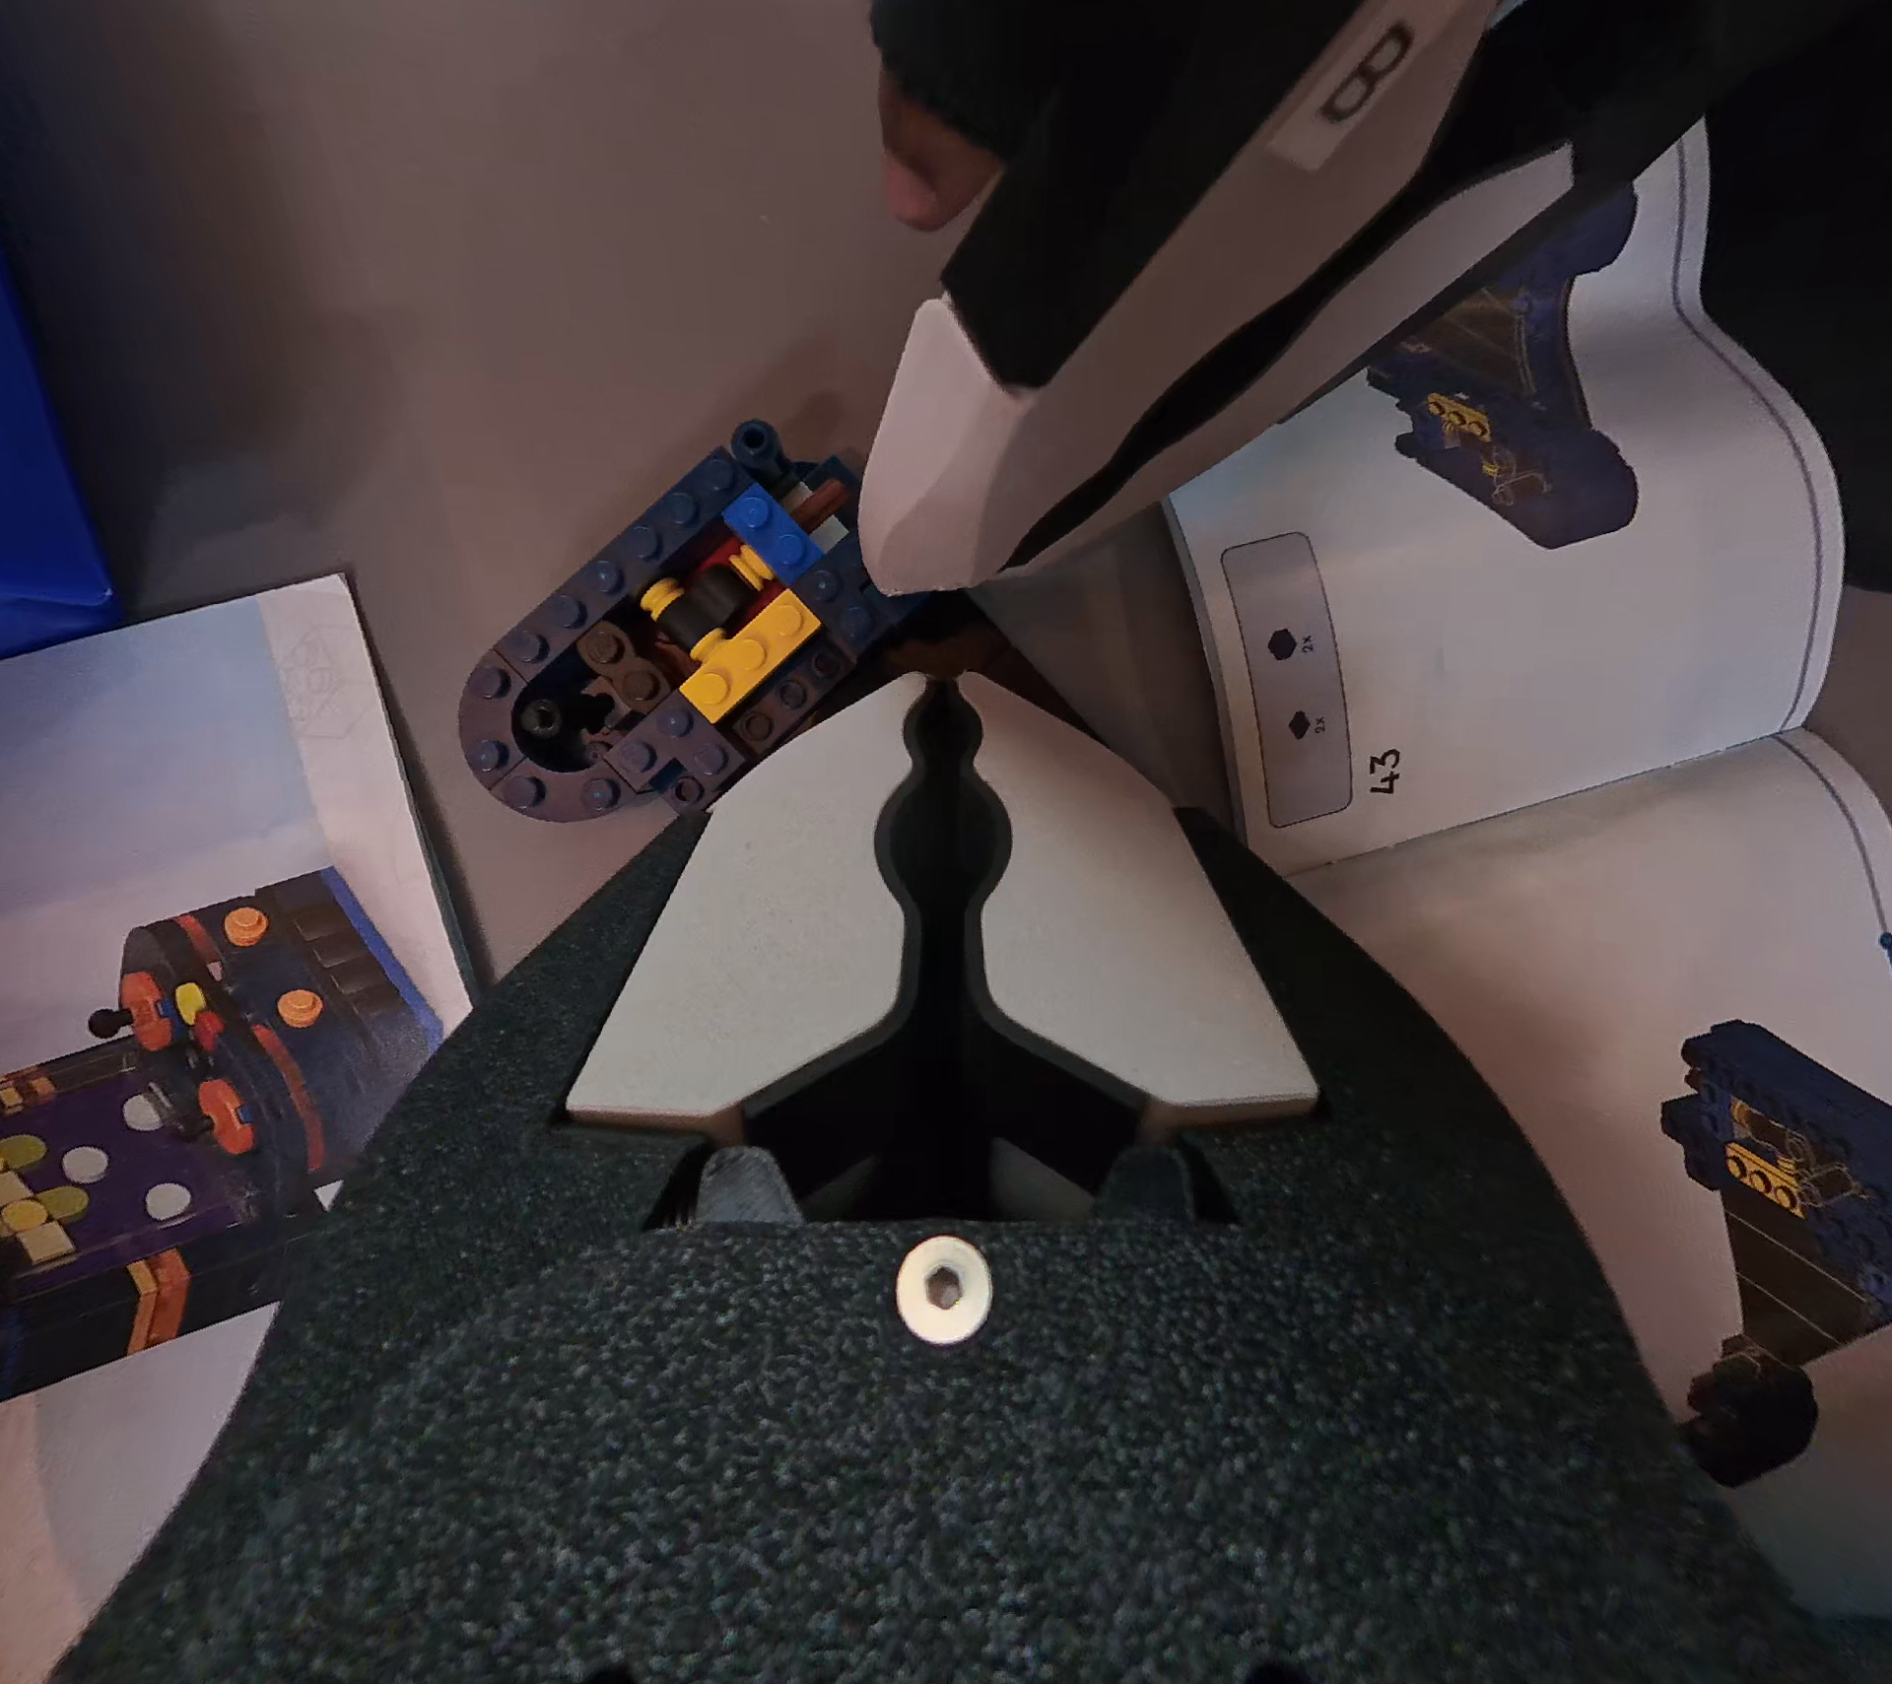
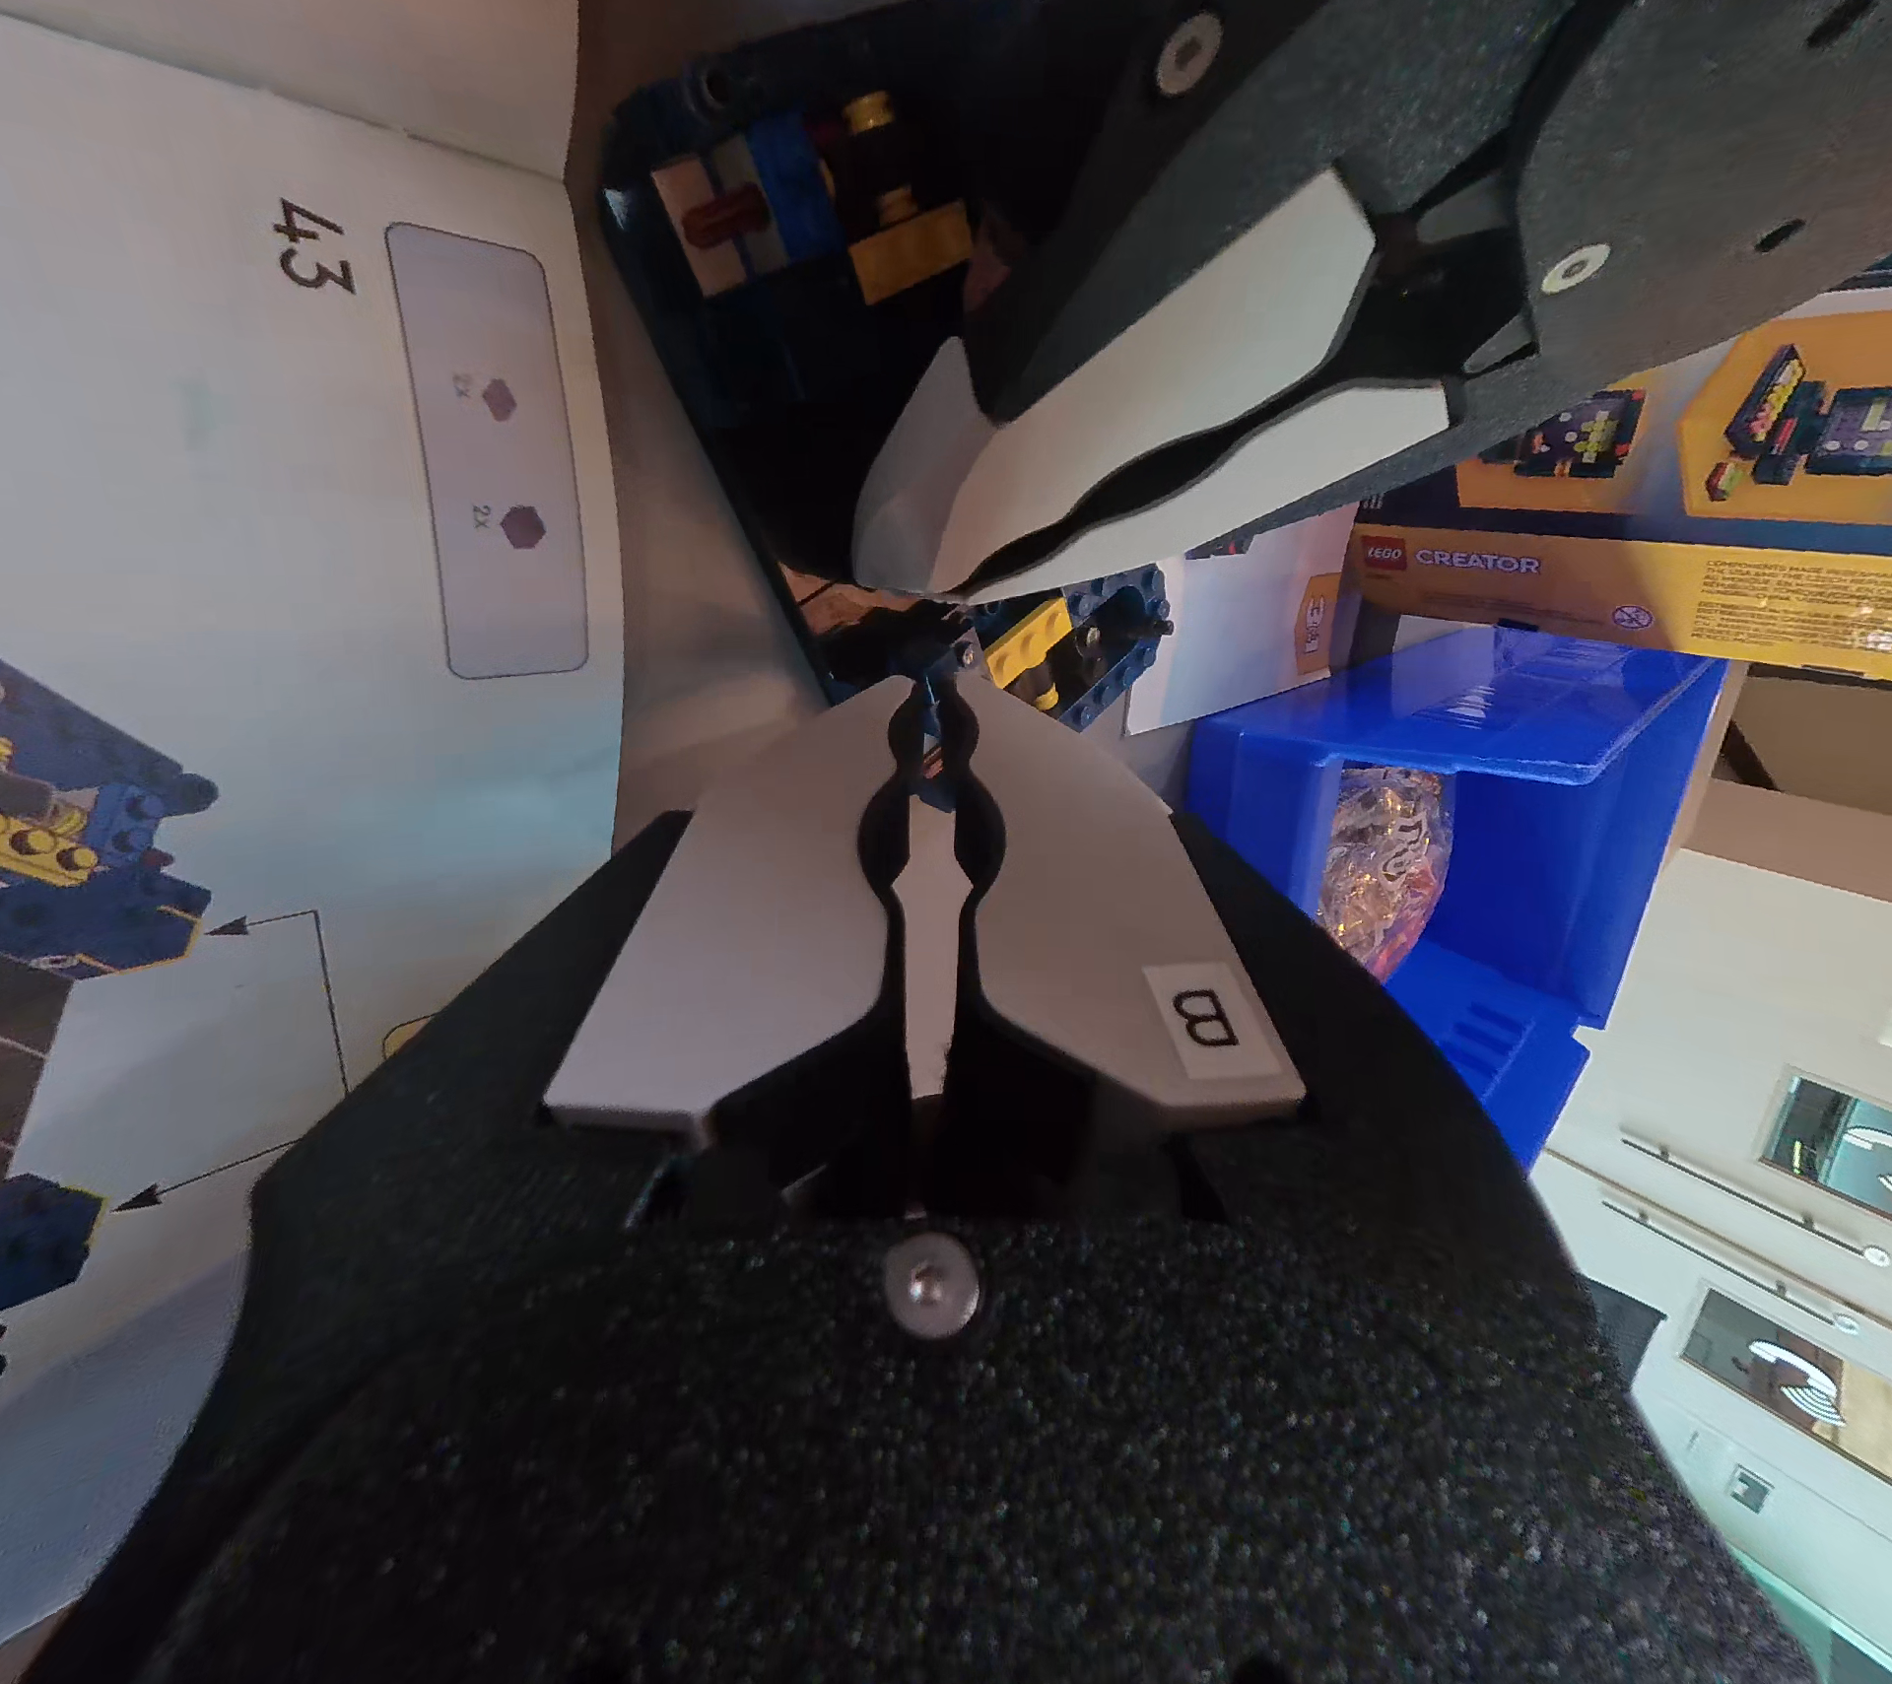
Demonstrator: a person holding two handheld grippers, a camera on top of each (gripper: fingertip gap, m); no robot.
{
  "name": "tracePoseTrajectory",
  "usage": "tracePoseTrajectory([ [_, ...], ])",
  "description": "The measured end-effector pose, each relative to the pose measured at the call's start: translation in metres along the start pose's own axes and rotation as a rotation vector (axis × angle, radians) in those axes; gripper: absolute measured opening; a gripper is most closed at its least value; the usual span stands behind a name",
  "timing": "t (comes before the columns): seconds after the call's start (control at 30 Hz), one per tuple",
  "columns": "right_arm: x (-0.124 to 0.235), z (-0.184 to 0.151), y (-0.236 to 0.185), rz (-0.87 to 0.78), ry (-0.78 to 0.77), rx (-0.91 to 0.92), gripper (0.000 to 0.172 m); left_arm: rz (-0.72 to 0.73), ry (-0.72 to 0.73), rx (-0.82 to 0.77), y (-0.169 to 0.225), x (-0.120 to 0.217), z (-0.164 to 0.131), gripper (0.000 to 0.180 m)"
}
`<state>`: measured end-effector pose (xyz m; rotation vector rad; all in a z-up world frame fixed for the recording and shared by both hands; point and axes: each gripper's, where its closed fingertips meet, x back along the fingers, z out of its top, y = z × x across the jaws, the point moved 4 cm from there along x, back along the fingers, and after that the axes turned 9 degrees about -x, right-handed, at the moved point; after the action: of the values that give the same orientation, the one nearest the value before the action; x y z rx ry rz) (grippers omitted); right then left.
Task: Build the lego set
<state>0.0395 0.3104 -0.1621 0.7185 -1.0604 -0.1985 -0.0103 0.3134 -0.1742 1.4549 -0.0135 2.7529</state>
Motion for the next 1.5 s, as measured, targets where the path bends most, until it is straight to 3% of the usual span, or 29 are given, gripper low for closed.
tracePoseTrajectory([
  [0.2,0.000,0.001,0.000,-0.005,0.008,-0.030,0.003,0.013,-0.026,0.015,0.000,0.000,0.001,0.000],
  [0.33,0.000,0.001,0.001,-0.004,0.016,-0.054,0.004,-0.011,-0.012,0.127,-0.001,-0.001,0.003,0.000],
  [0.7,-0.001,0.001,0.004,-0.016,0.046,-0.109,0.004,0.030,-0.006,0.243,-0.005,-0.003,0.006,0.000],
  [1.5,0.007,-0.003,0.006,-0.071,0.117,-0.200,0.000,0.107,-0.010,0.255,-0.007,-0.006,0.010,0.000],
])
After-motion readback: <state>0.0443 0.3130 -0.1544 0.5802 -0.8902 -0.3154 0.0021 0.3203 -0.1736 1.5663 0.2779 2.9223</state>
